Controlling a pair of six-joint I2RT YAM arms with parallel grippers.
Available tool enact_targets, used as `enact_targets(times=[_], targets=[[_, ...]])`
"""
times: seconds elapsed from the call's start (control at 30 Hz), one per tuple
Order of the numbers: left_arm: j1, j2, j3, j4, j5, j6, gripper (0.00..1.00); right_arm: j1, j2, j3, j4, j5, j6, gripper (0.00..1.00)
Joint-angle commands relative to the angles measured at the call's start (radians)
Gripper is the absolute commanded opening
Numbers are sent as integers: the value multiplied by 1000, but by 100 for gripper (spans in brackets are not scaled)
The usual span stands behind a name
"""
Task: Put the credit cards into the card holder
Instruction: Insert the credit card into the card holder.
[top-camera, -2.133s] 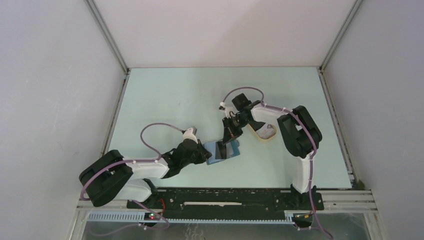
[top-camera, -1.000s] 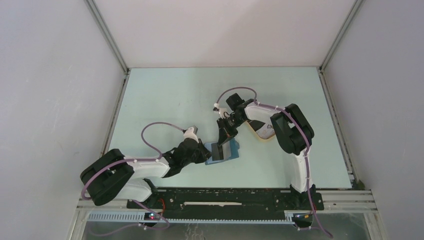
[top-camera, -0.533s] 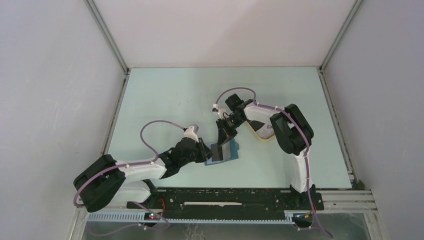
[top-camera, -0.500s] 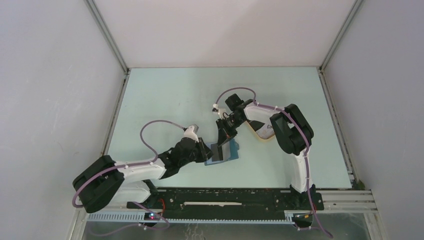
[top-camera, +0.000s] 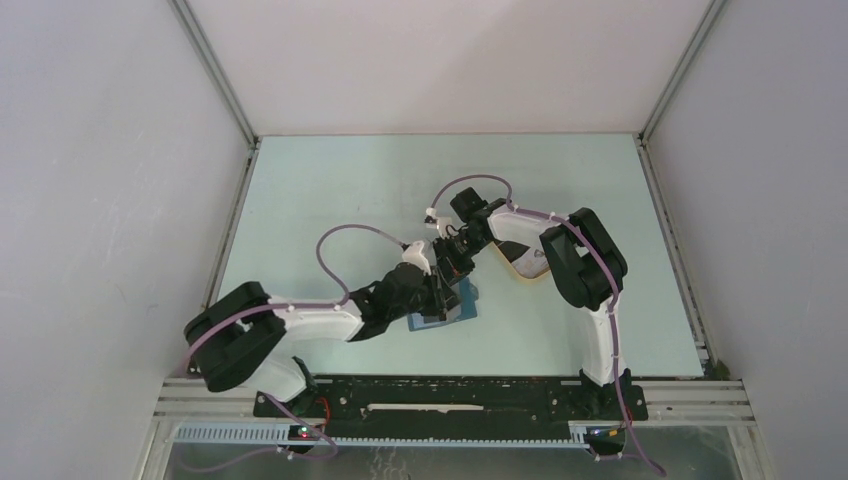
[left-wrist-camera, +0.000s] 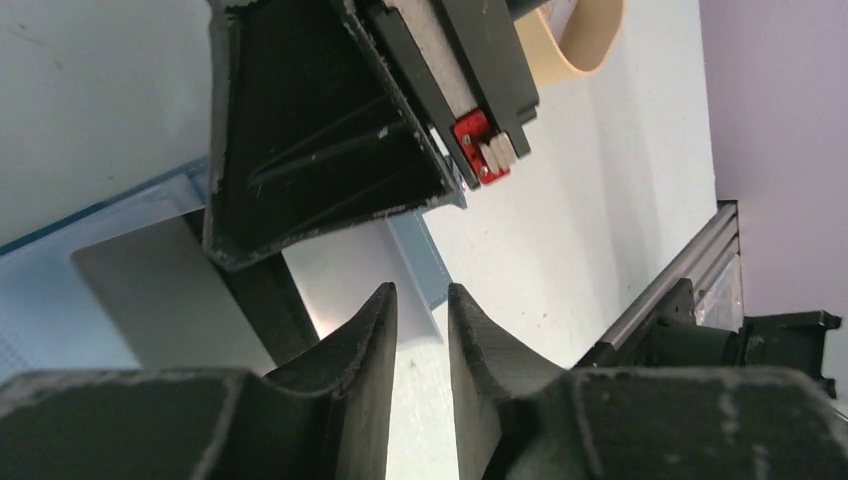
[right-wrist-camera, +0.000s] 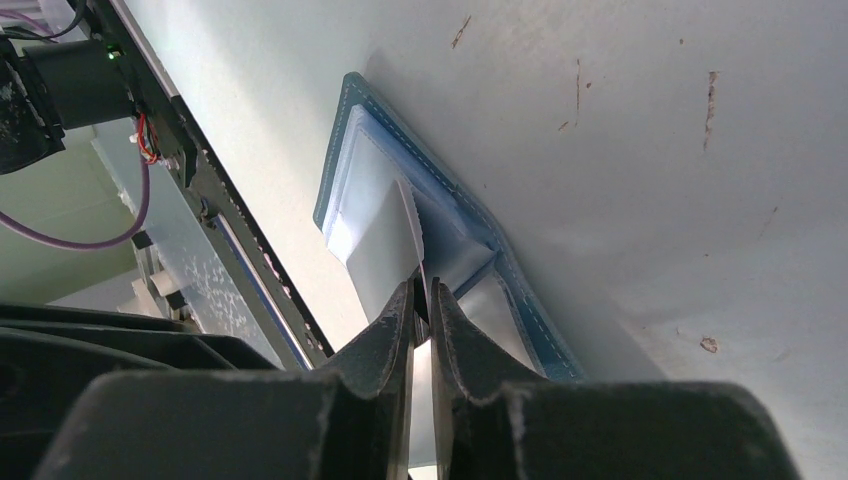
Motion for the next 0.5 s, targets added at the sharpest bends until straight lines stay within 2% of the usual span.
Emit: enact_targets(times=[0.0, 0.27, 0.47], targets=[[-19, 82, 85, 28, -18, 1, 31, 12, 15, 25, -14, 25, -16, 16], [-74, 137, 154, -114, -186, -18, 32, 11, 15, 25, -14, 23, -15, 16], [-89, 148, 161, -140, -241, -25, 32, 10, 14, 25, -15, 24, -16, 16]])
